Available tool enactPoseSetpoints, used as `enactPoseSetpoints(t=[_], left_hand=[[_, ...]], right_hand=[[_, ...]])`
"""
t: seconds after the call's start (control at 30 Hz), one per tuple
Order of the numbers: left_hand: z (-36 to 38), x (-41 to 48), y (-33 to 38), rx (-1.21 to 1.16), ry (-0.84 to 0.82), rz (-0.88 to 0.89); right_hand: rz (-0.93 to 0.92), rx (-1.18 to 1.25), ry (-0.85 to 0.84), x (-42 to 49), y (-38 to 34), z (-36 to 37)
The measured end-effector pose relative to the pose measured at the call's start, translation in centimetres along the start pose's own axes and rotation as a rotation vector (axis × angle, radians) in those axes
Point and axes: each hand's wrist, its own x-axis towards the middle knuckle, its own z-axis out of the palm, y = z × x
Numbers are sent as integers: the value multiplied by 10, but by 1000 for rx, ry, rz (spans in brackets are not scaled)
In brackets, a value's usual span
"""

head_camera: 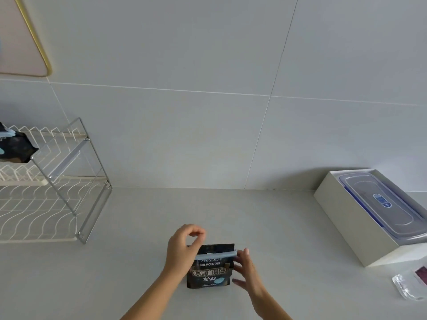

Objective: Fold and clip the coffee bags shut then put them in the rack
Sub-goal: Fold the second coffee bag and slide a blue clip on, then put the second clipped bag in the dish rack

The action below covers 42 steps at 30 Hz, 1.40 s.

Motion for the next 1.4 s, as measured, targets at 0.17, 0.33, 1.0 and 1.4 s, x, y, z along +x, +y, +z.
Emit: enactPoseSetpoints(t=[0.17, 0.33, 1.0, 1.4], left_hand=[[-26, -11, -34, -292, 15, -603], [-16, -30, -33, -384, -201, -629], [-286, 10, 47, -84, 199, 269], [-462, 95, 19, 11, 319, 335]], right_hand=[[113, -23, -68, -9, 21, -3], [42, -227, -71, 0, -8, 18], [-542, -104, -160, -3, -200, 257], [-898, -196, -211, 46, -307, 433]])
